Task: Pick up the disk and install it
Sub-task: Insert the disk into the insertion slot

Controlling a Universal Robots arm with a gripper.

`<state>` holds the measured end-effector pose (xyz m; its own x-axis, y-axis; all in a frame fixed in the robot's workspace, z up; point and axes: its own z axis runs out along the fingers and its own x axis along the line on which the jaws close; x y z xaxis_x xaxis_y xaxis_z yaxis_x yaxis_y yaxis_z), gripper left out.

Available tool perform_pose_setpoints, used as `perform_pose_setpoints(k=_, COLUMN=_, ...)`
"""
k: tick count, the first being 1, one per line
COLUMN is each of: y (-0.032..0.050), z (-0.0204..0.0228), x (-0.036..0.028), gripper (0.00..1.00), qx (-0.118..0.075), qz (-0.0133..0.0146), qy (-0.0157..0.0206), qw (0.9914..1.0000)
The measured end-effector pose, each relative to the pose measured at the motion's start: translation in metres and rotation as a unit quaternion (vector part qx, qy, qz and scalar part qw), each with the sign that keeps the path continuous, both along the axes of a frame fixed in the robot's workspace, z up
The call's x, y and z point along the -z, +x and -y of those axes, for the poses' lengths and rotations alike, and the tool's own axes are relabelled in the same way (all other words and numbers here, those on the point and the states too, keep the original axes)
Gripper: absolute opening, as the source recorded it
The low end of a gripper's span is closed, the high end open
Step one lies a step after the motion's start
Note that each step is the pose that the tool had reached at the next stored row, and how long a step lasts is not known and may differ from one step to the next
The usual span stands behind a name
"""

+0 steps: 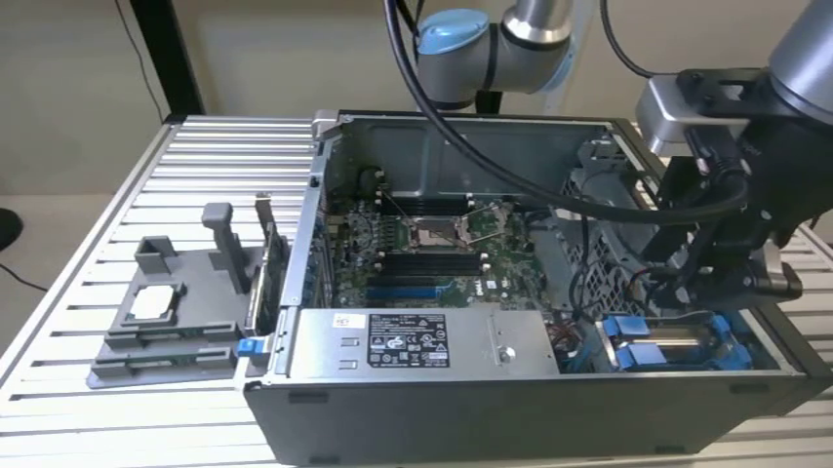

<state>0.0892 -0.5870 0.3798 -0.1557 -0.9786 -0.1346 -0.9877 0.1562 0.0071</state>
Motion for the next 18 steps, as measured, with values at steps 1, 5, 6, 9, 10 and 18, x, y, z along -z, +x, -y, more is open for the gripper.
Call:
perform_pose_setpoints(k=1, y=0.0000, z=-0.0030, x=0.0004, gripper=1.00, qx=0.000, qz=0.0000, qy=0.0000, qw=1.00000)
perform_pose_setpoints(k=5, y=0.0004, z=-0.0101, x=0.0011, gripper=1.00, qx=0.004, qz=0.0001, qy=0.0001, qw=0.99999)
perform_pose_setpoints(k=6, y=0.0011, z=-0.0106, x=0.0011, gripper=1.00, qx=0.007, qz=0.0001, qy=0.0001, qw=0.99997)
perform_pose_setpoints(k=9, y=0.0017, z=-0.0107, x=0.0010, gripper=1.00, qx=0.024, qz=0.0000, qy=-0.0002, qw=0.99971)
perform_pose_setpoints(k=10, y=0.0018, z=-0.0107, x=0.0012, gripper=1.00, qx=0.030, qz=0.0000, qy=-0.0001, qw=0.99954)
perform_pose_setpoints(k=18, y=0.0019, z=-0.0119, x=0.0050, gripper=1.00, qx=0.046, qz=0.0028, qy=0.0003, qw=0.99892)
